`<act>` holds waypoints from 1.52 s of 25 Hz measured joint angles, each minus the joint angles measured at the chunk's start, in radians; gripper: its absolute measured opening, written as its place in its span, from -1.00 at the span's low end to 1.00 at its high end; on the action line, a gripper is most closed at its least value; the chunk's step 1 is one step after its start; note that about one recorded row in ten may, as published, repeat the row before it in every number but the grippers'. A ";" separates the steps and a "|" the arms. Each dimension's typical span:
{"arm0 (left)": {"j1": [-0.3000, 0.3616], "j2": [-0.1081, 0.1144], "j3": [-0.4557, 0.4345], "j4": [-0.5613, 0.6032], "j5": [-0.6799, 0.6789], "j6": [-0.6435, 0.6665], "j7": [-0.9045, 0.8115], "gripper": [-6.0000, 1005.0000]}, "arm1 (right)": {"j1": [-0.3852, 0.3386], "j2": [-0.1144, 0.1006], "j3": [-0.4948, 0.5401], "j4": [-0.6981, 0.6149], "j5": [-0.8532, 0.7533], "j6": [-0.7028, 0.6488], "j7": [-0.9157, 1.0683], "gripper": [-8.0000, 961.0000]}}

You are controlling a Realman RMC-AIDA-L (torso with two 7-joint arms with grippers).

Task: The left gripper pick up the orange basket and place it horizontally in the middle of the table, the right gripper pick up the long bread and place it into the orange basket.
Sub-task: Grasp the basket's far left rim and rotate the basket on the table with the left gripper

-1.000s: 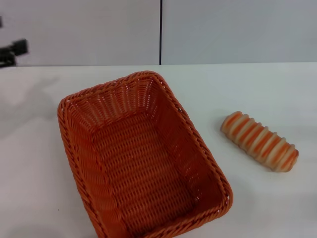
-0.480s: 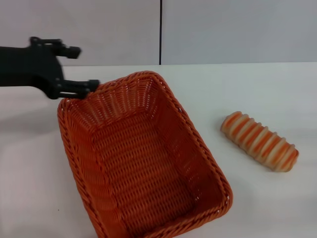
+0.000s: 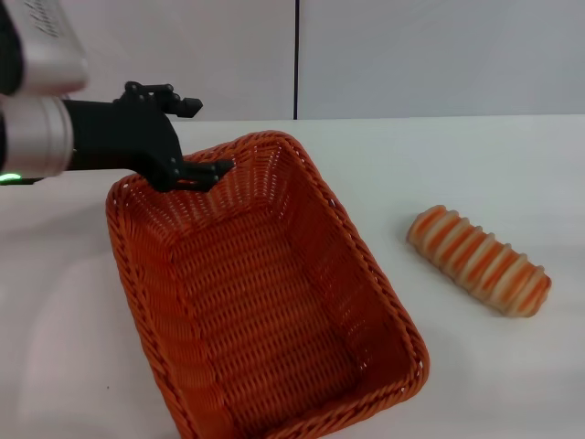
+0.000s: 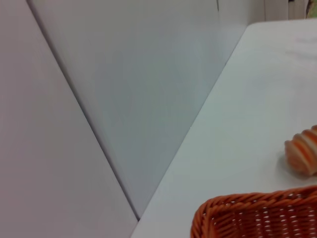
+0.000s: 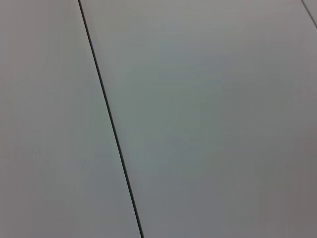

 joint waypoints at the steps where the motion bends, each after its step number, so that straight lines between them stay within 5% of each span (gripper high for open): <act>1: 0.002 0.000 0.023 -0.005 0.013 -0.032 0.000 0.60 | -0.002 0.000 0.000 0.001 0.000 0.000 0.000 0.39; 9: -0.003 -0.002 0.112 -0.063 0.120 -0.168 0.000 0.59 | -0.005 0.000 -0.001 0.014 -0.003 0.002 0.002 0.39; 35: -0.054 -0.003 0.169 -0.101 0.255 -0.153 -0.053 0.55 | -0.004 -0.002 -0.001 0.014 -0.005 0.009 0.000 0.38; 38: -0.056 -0.003 0.172 -0.108 0.258 -0.155 -0.053 0.15 | -0.006 -0.002 0.000 0.014 -0.004 0.010 0.000 0.38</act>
